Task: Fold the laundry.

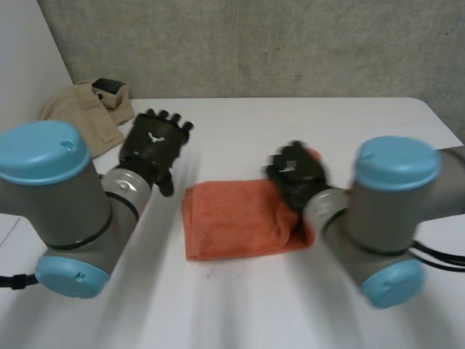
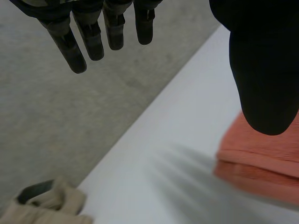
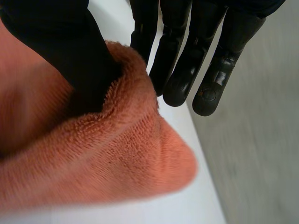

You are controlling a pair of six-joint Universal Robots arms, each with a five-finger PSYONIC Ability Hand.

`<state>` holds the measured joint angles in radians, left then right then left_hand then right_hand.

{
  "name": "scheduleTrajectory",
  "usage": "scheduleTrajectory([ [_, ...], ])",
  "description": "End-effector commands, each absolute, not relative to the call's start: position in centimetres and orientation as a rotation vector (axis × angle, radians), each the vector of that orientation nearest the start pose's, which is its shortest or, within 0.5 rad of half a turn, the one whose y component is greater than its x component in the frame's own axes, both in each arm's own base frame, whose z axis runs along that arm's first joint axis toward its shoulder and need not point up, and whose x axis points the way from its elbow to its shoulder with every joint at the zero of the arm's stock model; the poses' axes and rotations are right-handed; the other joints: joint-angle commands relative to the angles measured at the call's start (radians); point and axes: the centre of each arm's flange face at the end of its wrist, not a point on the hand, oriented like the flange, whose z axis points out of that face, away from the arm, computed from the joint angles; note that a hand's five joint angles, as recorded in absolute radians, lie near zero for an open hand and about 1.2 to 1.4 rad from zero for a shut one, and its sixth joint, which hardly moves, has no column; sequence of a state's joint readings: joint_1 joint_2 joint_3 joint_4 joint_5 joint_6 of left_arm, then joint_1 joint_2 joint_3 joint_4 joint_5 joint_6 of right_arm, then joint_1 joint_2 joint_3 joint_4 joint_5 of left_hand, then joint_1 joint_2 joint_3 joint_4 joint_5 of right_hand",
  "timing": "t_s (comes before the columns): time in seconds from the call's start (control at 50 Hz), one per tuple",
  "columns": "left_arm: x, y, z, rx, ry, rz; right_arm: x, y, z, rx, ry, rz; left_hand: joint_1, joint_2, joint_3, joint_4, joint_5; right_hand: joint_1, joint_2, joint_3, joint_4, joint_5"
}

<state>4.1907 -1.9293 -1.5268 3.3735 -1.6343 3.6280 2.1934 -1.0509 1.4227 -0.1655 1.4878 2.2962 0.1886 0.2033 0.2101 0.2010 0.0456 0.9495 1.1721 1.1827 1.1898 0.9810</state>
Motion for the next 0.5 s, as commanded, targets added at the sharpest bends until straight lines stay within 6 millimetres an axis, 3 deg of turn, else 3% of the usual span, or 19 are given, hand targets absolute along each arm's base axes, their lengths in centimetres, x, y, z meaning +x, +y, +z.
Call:
scheduleTrajectory([
  [0.02,-27.7,-27.1,23.2,0.862,2.046,-2.105,39.7,-17.2,16.9,-1.851,1.334,-1.939,-0.004,-0.019,-0.026,-0.017,-0.036,0.447,0.224,0.214,0.206,0.241],
  [0.04,-27.7,-27.2,23.2,0.849,2.051,-2.108,40.1,-16.1,16.1,-1.862,1.264,-1.875,-0.004,-0.019,-0.026,-0.017,-0.036,0.447,0.224,0.214,0.206,0.241],
  [0.1,-27.5,-27.4,23.3,0.806,2.079,-2.122,40.4,-15.3,15.5,-1.857,1.212,-1.812,-0.004,-0.019,-0.026,-0.017,-0.036,0.447,0.224,0.214,0.206,0.241],
  [0.14,-27.5,-27.5,23.3,0.778,2.104,-2.139,40.5,-15.4,15.8,-1.789,1.249,-1.781,-0.004,-0.019,-0.026,-0.017,-0.036,-0.282,-0.505,-0.516,-0.523,-0.488],
  [0.18,-27.5,-27.4,23.3,0.767,2.121,-2.152,40.3,-16.0,16.1,-1.682,1.353,-1.762,-0.002,-0.016,-0.023,-0.014,-0.033,-0.775,-0.998,-1.008,-1.015,-0.981],
  [0.24,-27.9,-27.3,23.3,0.753,2.154,-2.174,39.7,-17.7,17.0,-1.502,1.503,-1.753,0.001,-0.013,-0.02,-0.011,-0.03,-0.775,-0.998,-1.008,-1.015,-0.981],
  [0.26,-28.0,-27.3,23.2,0.753,2.16,-2.179,38.8,-19.5,17.7,-1.361,1.609,-1.752,0.001,-0.013,-0.02,-0.011,-0.03,-0.775,-0.998,-1.008,-1.015,-0.981],
  [0.36,-29.5,-26.4,22.9,0.879,2.216,-2.236,35.3,-23.4,20.2,-1.056,1.829,-1.717,0.004,-0.01,-0.017,-0.008,-0.027,-0.775,-0.998,-1.008,-1.015,-0.981],
  [0.5,-31.7,-24.0,20.7,1.065,2.413,-2.178,35.4,-24.6,18.4,-0.965,2.001,-1.52,0.01,-0.005,-0.011,-0.002,-0.021,-0.775,-0.998,-1.008,-1.015,-0.981],
])
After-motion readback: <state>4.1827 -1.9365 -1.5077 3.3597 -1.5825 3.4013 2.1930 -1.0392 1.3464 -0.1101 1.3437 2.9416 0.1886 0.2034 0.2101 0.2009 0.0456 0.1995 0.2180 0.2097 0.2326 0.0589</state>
